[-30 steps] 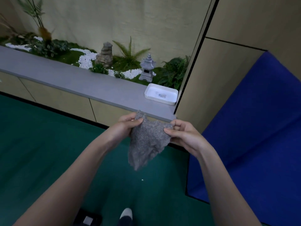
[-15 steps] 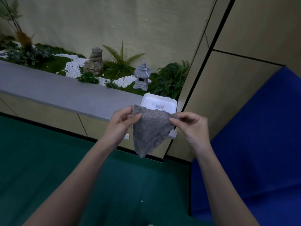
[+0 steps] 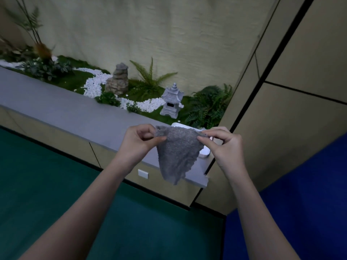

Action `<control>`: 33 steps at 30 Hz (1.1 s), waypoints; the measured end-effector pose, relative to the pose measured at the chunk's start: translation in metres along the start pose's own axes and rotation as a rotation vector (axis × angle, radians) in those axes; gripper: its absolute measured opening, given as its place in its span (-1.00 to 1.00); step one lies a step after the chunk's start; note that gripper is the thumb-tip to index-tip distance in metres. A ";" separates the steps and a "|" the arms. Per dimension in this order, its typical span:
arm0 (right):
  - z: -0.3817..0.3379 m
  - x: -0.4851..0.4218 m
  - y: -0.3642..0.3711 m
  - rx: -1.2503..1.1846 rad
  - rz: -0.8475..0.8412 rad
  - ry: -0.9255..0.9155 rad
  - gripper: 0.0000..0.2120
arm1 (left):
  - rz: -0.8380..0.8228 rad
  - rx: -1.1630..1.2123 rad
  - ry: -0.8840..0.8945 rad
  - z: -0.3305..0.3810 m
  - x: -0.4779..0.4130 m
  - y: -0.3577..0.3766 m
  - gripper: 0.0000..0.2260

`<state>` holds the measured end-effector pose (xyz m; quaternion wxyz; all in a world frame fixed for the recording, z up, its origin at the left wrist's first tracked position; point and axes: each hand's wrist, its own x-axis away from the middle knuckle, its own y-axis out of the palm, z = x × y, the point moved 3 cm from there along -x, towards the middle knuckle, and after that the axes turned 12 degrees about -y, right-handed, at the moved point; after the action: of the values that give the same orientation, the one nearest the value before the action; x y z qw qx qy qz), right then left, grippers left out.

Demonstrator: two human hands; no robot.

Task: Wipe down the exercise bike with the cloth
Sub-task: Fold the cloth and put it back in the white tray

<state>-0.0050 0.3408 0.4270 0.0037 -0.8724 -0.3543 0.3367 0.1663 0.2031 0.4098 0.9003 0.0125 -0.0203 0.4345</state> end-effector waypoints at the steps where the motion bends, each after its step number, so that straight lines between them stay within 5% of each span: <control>1: 0.005 -0.008 0.000 -0.031 -0.011 0.018 -0.69 | 0.029 0.006 -0.004 0.000 -0.008 0.000 -0.75; 14: 0.059 -0.090 0.040 -0.277 -0.078 0.183 -0.73 | 0.002 0.140 -0.055 0.001 -0.114 -0.019 -0.84; 23: 0.085 -0.172 0.076 -0.490 -0.013 0.305 -0.53 | -0.326 0.219 -0.133 0.017 -0.226 -0.037 -0.90; 30: 0.085 -0.244 0.108 -0.637 0.087 0.446 -0.56 | -0.575 0.550 -0.410 0.014 -0.317 -0.027 -0.47; 33: 0.099 -0.260 0.116 -0.623 0.187 0.527 -0.62 | -0.682 0.497 -0.535 -0.014 -0.327 -0.007 -0.44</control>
<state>-0.1277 0.0696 0.4745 -0.2002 -0.9166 -0.3454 -0.0225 -0.0308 -0.0563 0.3803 0.9242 0.3436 -0.1411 0.0884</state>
